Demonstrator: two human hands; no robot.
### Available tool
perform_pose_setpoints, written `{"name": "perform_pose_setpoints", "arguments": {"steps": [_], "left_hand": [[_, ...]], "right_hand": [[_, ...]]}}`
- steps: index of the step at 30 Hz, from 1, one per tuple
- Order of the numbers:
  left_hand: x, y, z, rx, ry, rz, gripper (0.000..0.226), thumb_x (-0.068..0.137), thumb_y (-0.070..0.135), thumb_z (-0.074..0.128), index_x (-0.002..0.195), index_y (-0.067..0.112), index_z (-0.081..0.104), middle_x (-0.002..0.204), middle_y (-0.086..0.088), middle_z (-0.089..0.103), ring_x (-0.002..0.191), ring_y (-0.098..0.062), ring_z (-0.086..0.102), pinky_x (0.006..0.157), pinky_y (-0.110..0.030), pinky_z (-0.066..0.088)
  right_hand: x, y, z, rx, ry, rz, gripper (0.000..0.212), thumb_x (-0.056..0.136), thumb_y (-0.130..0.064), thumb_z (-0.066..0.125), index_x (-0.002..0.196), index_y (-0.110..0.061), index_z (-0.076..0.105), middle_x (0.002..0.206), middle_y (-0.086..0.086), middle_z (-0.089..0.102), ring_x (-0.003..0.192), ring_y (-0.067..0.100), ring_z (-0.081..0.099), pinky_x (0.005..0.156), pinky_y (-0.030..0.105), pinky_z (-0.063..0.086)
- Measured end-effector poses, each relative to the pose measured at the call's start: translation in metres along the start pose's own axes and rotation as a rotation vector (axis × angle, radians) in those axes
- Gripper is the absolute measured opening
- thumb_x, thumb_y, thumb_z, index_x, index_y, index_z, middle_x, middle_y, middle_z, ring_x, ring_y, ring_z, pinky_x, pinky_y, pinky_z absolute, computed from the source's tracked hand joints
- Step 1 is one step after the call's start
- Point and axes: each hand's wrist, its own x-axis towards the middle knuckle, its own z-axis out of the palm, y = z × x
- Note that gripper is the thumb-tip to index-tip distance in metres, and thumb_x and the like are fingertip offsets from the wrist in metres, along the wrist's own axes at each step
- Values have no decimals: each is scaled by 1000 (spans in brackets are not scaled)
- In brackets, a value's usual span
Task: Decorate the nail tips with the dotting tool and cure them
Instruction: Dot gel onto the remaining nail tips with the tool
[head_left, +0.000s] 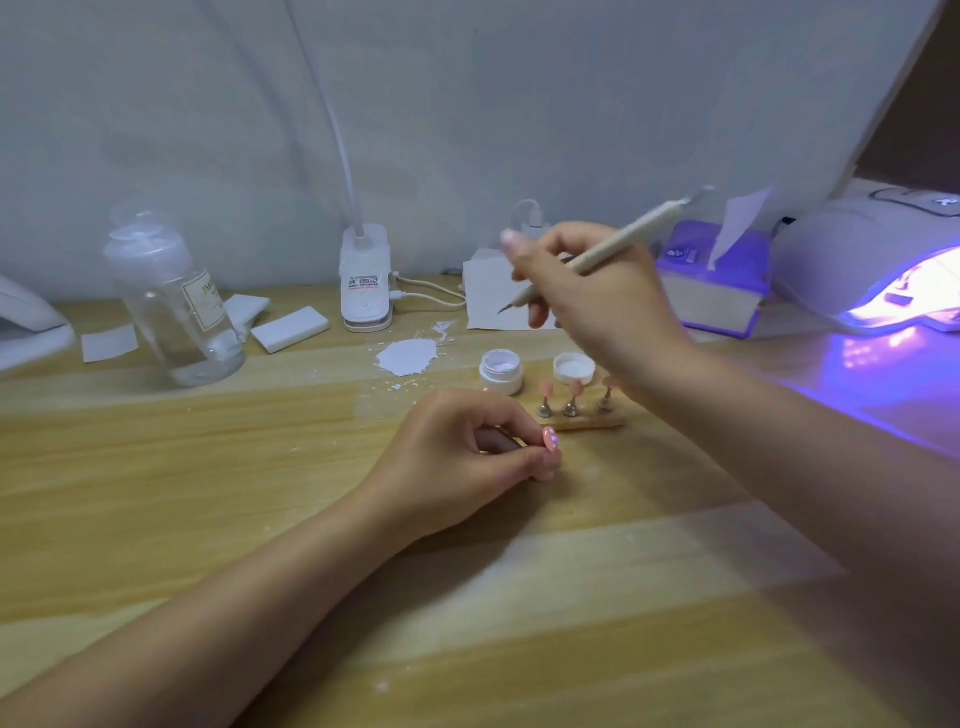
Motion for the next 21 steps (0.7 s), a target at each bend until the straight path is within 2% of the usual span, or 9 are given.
{"name": "perform_pose_setpoints", "arguments": {"steps": [4,7,9,11,13,15,17,19,21], "left_hand": [[0,0,0,-14,6,-11,18,74,9,73,65,23,67,63,0,71,60,-4,66,59,-13,49],[0,-1,0,-35,7,-24,18,74,11,73,64,24,68,63,0,71,65,-10,68,60,-16,50],[0,-2,0,-43,6,-31,16,74,12,72,65,23,68,64,0,72,66,-14,69,60,-18,51],[1,-3,-1,-45,-2,-28,15,75,11,71,66,23,69,65,-1,72,68,-16,69,60,-17,51],[1,-3,-2,-48,-9,-21,15,76,11,71,67,23,69,65,-1,72,66,-13,69,59,-15,49],[1,-4,-2,-48,-15,-21,14,76,10,70,68,22,70,65,-2,72,63,-9,67,58,-14,48],[1,-3,-1,-57,-13,-26,14,75,10,70,67,21,69,65,-2,72,64,-11,67,58,-15,48],[2,-3,-1,-61,-8,-29,14,74,10,70,66,22,69,64,-2,72,65,-14,68,58,-16,49],[1,-2,0,-61,-8,-28,15,75,10,71,66,22,69,64,-2,71,64,-14,67,57,-16,50]], "right_hand": [[-41,-5,-19,276,69,60,33,76,-40,68,53,-20,56,43,-2,59,39,5,53,42,13,39],[-64,5,-24,365,87,153,30,56,-46,71,46,-23,55,42,-5,55,46,8,57,55,22,52],[-72,11,-23,343,87,178,31,52,-45,72,45,-23,51,41,-7,50,49,9,57,64,31,57],[-76,15,-19,348,78,196,35,55,-39,74,45,-21,46,41,-5,42,53,15,53,65,38,59],[-75,19,-17,340,80,204,40,65,-22,77,45,-19,43,42,-1,36,53,18,50,61,38,59],[-74,23,-14,285,84,209,44,73,-6,73,44,-20,42,43,1,35,50,20,55,63,50,57],[-74,23,-12,242,79,195,44,77,-4,67,45,-18,41,46,5,34,56,27,53,66,61,48],[-74,23,-11,246,79,185,41,77,-3,66,47,-13,40,45,5,32,56,22,43,65,59,48],[-74,24,-10,261,84,180,41,76,0,64,47,-12,37,43,2,31,48,14,40,62,46,48]]}}
